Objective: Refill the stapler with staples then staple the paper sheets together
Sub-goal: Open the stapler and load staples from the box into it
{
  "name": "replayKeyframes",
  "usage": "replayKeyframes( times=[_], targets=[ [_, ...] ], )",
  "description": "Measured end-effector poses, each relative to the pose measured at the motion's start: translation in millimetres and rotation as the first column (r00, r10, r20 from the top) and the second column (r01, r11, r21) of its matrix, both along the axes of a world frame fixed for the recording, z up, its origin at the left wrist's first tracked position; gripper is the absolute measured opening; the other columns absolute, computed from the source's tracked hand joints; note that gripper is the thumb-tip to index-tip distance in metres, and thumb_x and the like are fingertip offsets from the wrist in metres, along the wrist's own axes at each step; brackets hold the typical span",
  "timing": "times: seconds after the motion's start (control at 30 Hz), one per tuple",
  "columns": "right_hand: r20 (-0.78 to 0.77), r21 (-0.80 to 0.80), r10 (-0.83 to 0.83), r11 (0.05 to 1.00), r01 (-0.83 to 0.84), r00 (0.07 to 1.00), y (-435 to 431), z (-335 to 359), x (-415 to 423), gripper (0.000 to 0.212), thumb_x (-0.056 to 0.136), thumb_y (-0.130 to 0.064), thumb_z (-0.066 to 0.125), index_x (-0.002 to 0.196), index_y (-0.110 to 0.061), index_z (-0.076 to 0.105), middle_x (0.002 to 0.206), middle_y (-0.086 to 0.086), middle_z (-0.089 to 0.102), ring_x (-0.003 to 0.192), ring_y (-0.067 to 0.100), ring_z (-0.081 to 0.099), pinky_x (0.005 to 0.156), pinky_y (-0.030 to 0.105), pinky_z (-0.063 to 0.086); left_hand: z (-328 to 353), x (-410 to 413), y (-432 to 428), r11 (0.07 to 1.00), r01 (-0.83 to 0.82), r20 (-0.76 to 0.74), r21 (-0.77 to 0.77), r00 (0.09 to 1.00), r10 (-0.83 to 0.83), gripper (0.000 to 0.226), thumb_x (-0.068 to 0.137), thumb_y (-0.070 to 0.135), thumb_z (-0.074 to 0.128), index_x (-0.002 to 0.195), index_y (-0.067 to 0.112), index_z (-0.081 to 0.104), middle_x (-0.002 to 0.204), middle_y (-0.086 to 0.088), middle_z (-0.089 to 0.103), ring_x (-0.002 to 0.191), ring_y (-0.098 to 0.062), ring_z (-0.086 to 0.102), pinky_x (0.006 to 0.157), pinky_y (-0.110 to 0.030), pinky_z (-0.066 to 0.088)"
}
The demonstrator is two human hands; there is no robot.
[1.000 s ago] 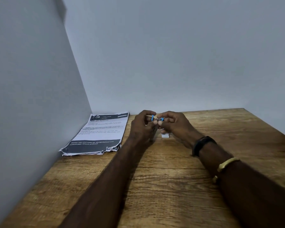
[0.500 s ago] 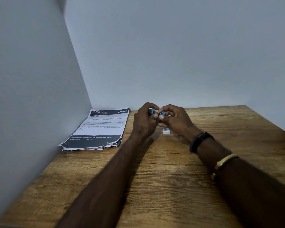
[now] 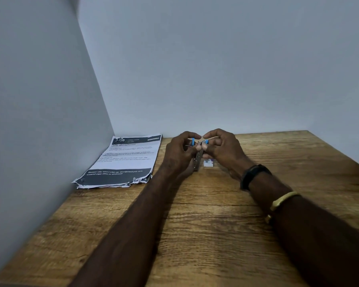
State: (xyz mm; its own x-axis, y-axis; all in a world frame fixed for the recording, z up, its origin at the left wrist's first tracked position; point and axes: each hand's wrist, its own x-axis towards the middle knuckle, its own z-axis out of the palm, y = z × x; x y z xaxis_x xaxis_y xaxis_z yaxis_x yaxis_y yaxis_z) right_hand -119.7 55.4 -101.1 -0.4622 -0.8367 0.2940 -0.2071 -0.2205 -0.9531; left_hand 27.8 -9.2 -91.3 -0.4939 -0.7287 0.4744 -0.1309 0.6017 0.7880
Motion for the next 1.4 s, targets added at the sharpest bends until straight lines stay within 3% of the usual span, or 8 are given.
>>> replayKeyframes(
  times=[0.13, 0.27, 0.5, 0.67, 0.8, 0.97, 1.23, 1.4],
  targets=[
    [-0.018, 0.001, 0.019, 1.0, -0.019, 1.0, 1.3, 2.4, -2.0, 0.021, 0.09, 0.003, 0.073, 0.109, -0.004, 0.067, 0.095, 0.014, 0.077, 0.089, 0.025, 0.078, 0.077, 0.043, 0.065, 0.4, -2.6, 0.8, 0.995, -0.046, 0.055, -0.086, 0.997, 0.051, 0.014, 0.094, 0.018, 0.069, 0.108, 0.014, 0.07, 0.092, -0.008, 0.073, 0.088, -0.028, 0.072, 0.076, -0.033, 0.057],
    [-0.024, 0.007, 0.018, 1.0, -0.018, 1.0, 3.2, 4.1, -3.7, 0.022, 0.089, 0.003, 0.073, 0.109, -0.004, 0.068, 0.096, 0.015, 0.077, 0.09, 0.026, 0.078, 0.078, 0.044, 0.065, -1.0, -7.7, -0.4, 0.982, -0.068, 0.076, -0.174, 0.994, 0.082, 0.012, 0.097, 0.018, 0.064, 0.106, 0.013, 0.07, 0.09, -0.009, 0.074, 0.083, -0.027, 0.071, 0.075, -0.04, 0.059],
    [0.003, -0.002, 0.003, 1.0, -0.003, 1.0, 1.4, 3.8, -2.1, 0.019, 0.087, 0.001, 0.075, 0.102, -0.01, 0.07, 0.091, 0.008, 0.077, 0.085, 0.019, 0.078, 0.074, 0.039, 0.065, -5.2, -19.6, 1.3, 0.964, -0.133, 0.086, -0.23, 0.984, 0.156, 0.005, 0.096, 0.017, 0.058, 0.098, 0.015, 0.062, 0.074, 0.002, 0.062, 0.068, -0.016, 0.056, 0.06, -0.027, 0.039],
    [-0.027, -0.005, -0.058, 0.998, 0.058, 0.998, -1.8, 3.0, -0.9, 0.02, 0.09, 0.005, 0.07, 0.102, -0.011, 0.068, 0.093, 0.007, 0.076, 0.086, 0.019, 0.078, 0.072, 0.038, 0.065, -4.0, -22.3, 4.0, 0.964, -0.154, 0.063, -0.217, 0.983, 0.172, 0.008, 0.097, 0.017, 0.054, 0.1, 0.012, 0.06, 0.08, -0.002, 0.064, 0.072, -0.019, 0.059, 0.062, -0.028, 0.04],
    [0.085, -0.04, -0.078, 0.996, 0.082, 0.993, 0.6, 2.8, -7.8, 0.016, 0.094, 0.004, 0.066, 0.106, -0.006, 0.066, 0.097, 0.017, 0.073, 0.089, 0.028, 0.076, 0.071, 0.034, 0.064, -4.9, -14.3, -4.3, 0.976, -0.215, -0.095, -0.047, 0.973, 0.21, 0.008, 0.1, 0.01, 0.052, 0.101, 0.007, 0.06, 0.086, -0.009, 0.07, 0.078, -0.028, 0.07, 0.071, -0.041, 0.058],
    [0.196, -0.032, -0.029, 0.999, 0.036, 0.98, 1.9, 2.5, -10.0, 0.027, 0.096, 0.009, 0.06, 0.111, -0.012, 0.069, 0.099, 0.017, 0.071, 0.092, 0.026, 0.075, 0.077, 0.035, 0.064, -6.6, -11.4, -4.8, 0.971, -0.163, -0.239, 0.173, 0.95, 0.202, 0.012, 0.101, 0.009, 0.053, 0.111, 0.004, 0.058, 0.102, -0.023, 0.069, 0.089, -0.034, 0.069, 0.081, -0.054, 0.062],
    [0.469, -0.032, -0.053, 0.996, 0.077, 0.882, 3.0, 1.6, -16.1, 0.013, 0.085, 0.011, 0.073, 0.087, -0.002, 0.071, 0.094, 0.016, 0.072, 0.091, 0.028, 0.076, 0.074, 0.029, 0.063, -0.9, -10.3, -12.9, 0.832, 0.004, -0.466, 0.555, 0.83, 0.307, 0.009, 0.107, 0.009, 0.039, 0.112, 0.013, 0.045, 0.112, -0.02, 0.064, 0.094, -0.028, 0.068, 0.058, -0.032, 0.063],
    [0.399, 0.048, -0.071, 0.997, 0.057, 0.914, -1.6, -2.6, -18.0, 0.015, 0.085, 0.013, 0.071, 0.084, -0.001, 0.073, 0.096, 0.015, 0.075, 0.089, 0.026, 0.075, 0.075, 0.031, 0.064, -3.7, -10.2, -18.0, 0.736, 0.101, -0.521, 0.67, 0.77, 0.368, 0.024, 0.104, 0.002, 0.04, 0.12, 0.018, 0.047, 0.121, -0.021, 0.065, 0.1, -0.034, 0.069, 0.056, -0.03, 0.063]
  ],
)
